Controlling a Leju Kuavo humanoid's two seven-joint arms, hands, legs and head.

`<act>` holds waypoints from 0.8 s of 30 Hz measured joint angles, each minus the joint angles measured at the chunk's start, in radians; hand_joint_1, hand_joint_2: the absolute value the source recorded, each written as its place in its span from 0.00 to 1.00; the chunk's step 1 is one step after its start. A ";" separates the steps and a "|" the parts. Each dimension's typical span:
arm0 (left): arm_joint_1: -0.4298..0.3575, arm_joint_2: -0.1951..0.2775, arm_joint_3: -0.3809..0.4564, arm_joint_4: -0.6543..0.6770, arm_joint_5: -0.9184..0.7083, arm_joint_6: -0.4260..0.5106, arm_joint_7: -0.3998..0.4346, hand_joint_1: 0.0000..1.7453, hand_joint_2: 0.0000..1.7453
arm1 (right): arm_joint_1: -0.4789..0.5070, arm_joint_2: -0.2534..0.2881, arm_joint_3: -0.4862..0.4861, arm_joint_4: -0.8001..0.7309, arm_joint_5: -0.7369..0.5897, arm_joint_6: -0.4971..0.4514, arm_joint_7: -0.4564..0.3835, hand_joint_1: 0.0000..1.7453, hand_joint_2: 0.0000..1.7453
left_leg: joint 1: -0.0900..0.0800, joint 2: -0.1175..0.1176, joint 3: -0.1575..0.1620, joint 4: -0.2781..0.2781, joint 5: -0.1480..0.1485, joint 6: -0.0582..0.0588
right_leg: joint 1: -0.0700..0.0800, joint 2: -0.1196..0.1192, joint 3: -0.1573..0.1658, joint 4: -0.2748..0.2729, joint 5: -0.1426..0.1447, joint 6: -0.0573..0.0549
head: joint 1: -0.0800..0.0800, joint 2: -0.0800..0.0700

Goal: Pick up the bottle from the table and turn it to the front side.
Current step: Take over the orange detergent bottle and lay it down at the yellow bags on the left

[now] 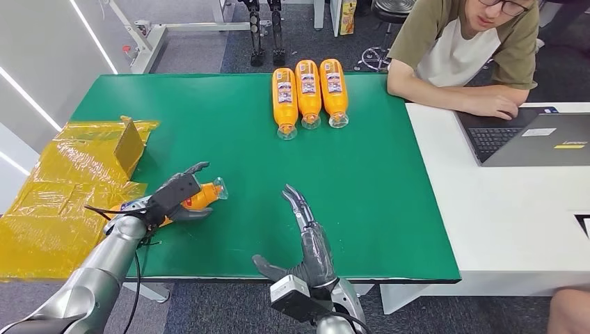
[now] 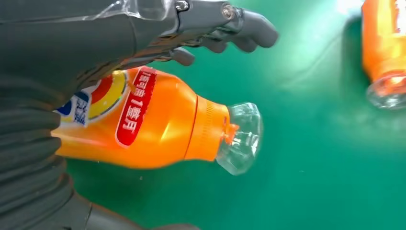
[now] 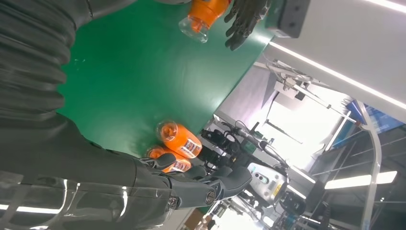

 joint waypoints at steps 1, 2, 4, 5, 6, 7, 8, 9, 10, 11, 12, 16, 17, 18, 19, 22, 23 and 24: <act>-0.001 0.001 0.012 -0.002 0.016 -0.021 -0.033 0.00 1.00 | -0.002 0.001 0.000 0.003 -0.003 0.001 0.000 0.00 1.00 | 0.000 0.000 0.000 0.000 0.000 0.000 | 0.000 0.000 0.000 0.000 0.000 0.000 | 0.000 0.000; -0.003 0.001 0.024 -0.006 0.035 -0.042 -0.067 0.00 1.00 | -0.005 0.003 0.000 0.006 -0.006 0.001 -0.001 0.00 1.00 | 0.000 0.000 0.000 0.000 0.000 0.000 | 0.000 0.000 0.000 0.000 0.000 0.000 | 0.000 0.000; -0.009 0.000 0.042 -0.024 0.080 -0.090 -0.129 0.00 1.00 | -0.009 0.004 0.000 0.011 -0.011 0.002 -0.003 0.00 1.00 | 0.000 0.000 0.000 0.000 0.000 0.000 | 0.000 0.000 0.000 0.000 0.000 0.000 | 0.000 0.000; -0.011 0.000 0.047 -0.041 0.113 -0.114 -0.149 0.00 1.00 | -0.011 0.004 0.000 0.014 -0.012 0.003 -0.004 0.00 1.00 | 0.000 0.000 0.000 0.000 0.000 0.000 | 0.000 0.000 0.000 0.000 0.000 0.000 | 0.000 0.000; -0.013 0.000 0.049 -0.065 0.157 -0.139 -0.162 0.00 1.00 | -0.012 0.005 0.000 0.017 -0.012 0.004 -0.005 0.00 1.00 | 0.000 0.000 0.000 0.000 0.000 0.000 | 0.000 0.000 -0.001 0.000 0.000 0.000 | 0.000 0.000; -0.012 -0.001 0.049 -0.097 0.214 -0.159 -0.168 0.00 1.00 | -0.013 0.006 0.000 0.019 -0.012 0.005 -0.007 0.00 1.00 | 0.000 0.000 0.000 0.000 0.000 0.000 | 0.000 0.000 -0.001 0.000 0.000 0.000 | 0.000 0.000; -0.011 -0.001 0.043 -0.138 0.290 -0.177 -0.171 0.00 1.00 | -0.013 0.007 0.000 0.022 -0.012 0.006 -0.008 0.00 1.00 | 0.000 0.000 -0.001 0.000 0.000 0.000 | 0.000 0.000 -0.001 0.000 0.000 0.000 | 0.000 0.000; -0.009 0.000 0.032 -0.183 0.371 -0.189 -0.172 0.00 1.00 | -0.013 0.008 0.000 0.023 -0.013 0.007 -0.010 0.00 1.00 | 0.000 0.000 -0.001 0.000 0.000 0.000 | 0.000 0.000 -0.001 0.000 0.000 0.000 | 0.000 0.000; -0.007 0.001 0.017 -0.230 0.451 -0.192 -0.173 0.00 1.00 | -0.013 0.009 0.000 0.024 -0.013 0.008 -0.011 0.00 1.00 | 0.000 0.000 -0.001 0.000 0.000 0.000 | 0.000 0.000 -0.001 0.000 0.000 0.000 | 0.000 0.000; -0.004 0.002 -0.001 -0.278 0.523 -0.189 -0.173 0.00 1.00 | -0.013 0.011 0.000 0.024 -0.013 0.009 -0.012 0.00 1.00 | 0.000 -0.001 -0.001 0.000 0.000 0.000 | 0.000 0.000 -0.001 0.000 0.000 0.000 | 0.000 0.000; -0.001 0.003 -0.018 -0.323 0.583 -0.181 -0.173 0.00 1.00 | -0.012 0.012 0.000 0.024 -0.012 0.009 -0.011 0.00 1.00 | 0.000 -0.001 -0.001 0.000 0.000 0.000 | 0.000 0.000 -0.001 0.000 0.000 0.000 | 0.000 0.000; 0.018 0.001 -0.061 -0.483 0.710 -0.152 -0.173 0.00 1.00 | -0.011 0.016 0.000 0.023 -0.008 0.008 -0.010 0.00 1.00 | 0.000 -0.001 -0.001 0.000 0.000 0.000 | 0.000 0.000 -0.001 0.000 0.000 0.000 | 0.000 0.000; 0.024 -0.002 -0.068 -0.516 0.722 -0.147 -0.173 0.00 1.00 | -0.011 0.017 -0.001 0.022 -0.006 0.008 -0.008 0.00 1.00 | 0.000 0.000 -0.001 0.000 0.000 0.000 | 0.000 0.000 -0.001 0.000 0.000 0.000 | 0.000 0.000; 0.033 -0.007 -0.072 -0.553 0.737 -0.139 -0.173 0.00 1.00 | -0.009 0.017 -0.002 0.020 0.000 0.008 -0.004 0.00 1.00 | 0.000 0.000 -0.001 0.000 0.000 0.000 | 0.000 0.000 -0.001 0.000 0.000 0.000 | 0.000 0.000; 0.044 -0.016 -0.074 -0.594 0.758 -0.128 -0.173 0.00 1.00 | -0.006 0.017 -0.004 0.016 0.008 0.008 0.002 0.00 1.00 | 0.000 0.000 -0.001 0.000 0.000 0.000 | 0.000 0.000 -0.001 0.000 0.000 0.000 | 0.000 0.000; 0.070 -0.071 -0.073 -0.708 0.796 -0.053 -0.173 0.00 1.00 | 0.007 0.018 -0.015 -0.007 0.038 0.006 0.023 0.00 1.00 | 0.000 -0.002 -0.001 0.000 0.000 0.001 | 0.000 -0.002 -0.001 -0.001 0.000 0.000 | 0.000 0.000; 0.074 -0.095 -0.071 -0.725 0.790 -0.002 -0.173 0.00 1.00 | 0.011 0.018 -0.019 -0.017 0.048 0.006 0.029 0.00 1.00 | 0.000 -0.003 -0.001 0.000 0.000 0.001 | 0.000 -0.003 0.000 -0.001 0.000 0.000 | 0.000 0.000; 0.081 -0.122 -0.070 -0.732 0.779 0.065 -0.173 0.00 1.00 | 0.015 0.019 -0.024 -0.028 0.055 0.004 0.034 0.00 1.00 | -0.001 -0.004 -0.001 0.000 0.000 0.001 | 0.000 -0.003 0.000 -0.001 0.000 0.001 | 0.000 0.000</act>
